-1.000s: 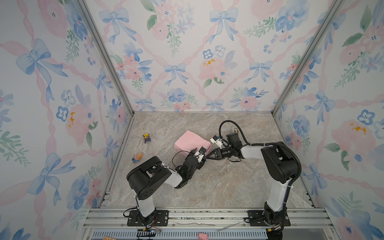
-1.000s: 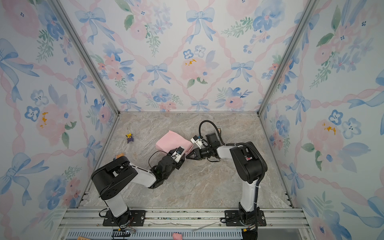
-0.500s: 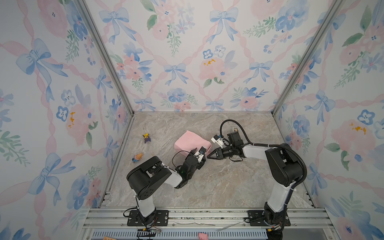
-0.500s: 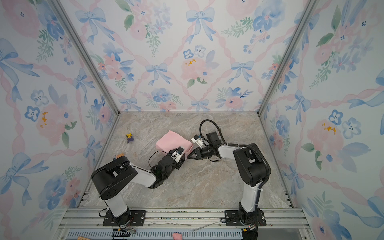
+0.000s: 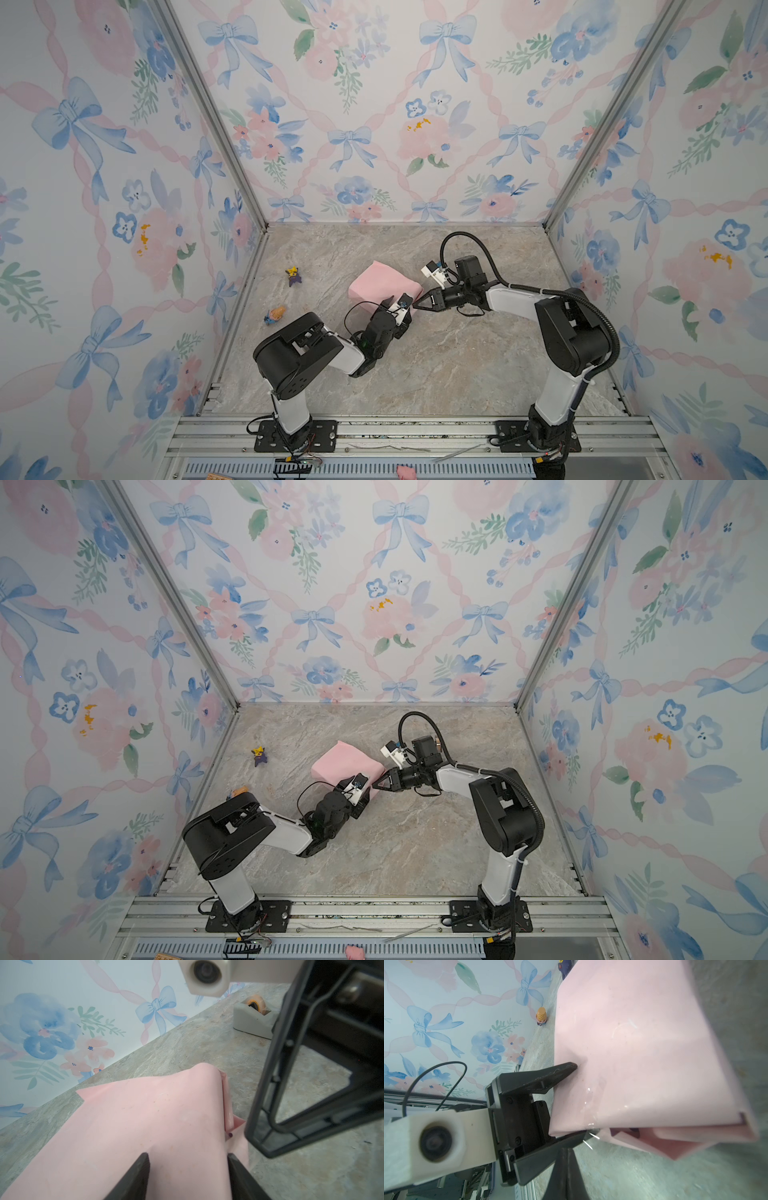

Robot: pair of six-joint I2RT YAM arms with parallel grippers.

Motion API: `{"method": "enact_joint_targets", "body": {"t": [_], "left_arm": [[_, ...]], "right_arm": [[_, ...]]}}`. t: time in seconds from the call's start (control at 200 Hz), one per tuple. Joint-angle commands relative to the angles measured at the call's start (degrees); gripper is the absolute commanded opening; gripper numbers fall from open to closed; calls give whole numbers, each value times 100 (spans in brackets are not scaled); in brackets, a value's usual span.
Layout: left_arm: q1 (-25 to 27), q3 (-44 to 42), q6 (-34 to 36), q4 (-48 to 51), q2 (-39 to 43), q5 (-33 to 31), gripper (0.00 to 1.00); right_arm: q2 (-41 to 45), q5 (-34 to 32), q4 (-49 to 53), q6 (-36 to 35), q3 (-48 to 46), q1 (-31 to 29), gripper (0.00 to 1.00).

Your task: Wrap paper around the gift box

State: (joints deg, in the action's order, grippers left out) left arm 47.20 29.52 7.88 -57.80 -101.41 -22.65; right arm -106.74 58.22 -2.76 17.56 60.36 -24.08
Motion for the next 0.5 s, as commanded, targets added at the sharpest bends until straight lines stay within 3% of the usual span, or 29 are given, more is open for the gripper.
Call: {"method": "enact_joint_targets", "body": {"t": [0.0,0.495], "left_arm": [[-60,-331,-367,1552,-382,200,60],[-53,-306,-363,1545,-393,200,60]], "right_arm": [[-210,-38,-178,143,145,-38,4],[-574,-134,-336,238,266,-61,1]]}}
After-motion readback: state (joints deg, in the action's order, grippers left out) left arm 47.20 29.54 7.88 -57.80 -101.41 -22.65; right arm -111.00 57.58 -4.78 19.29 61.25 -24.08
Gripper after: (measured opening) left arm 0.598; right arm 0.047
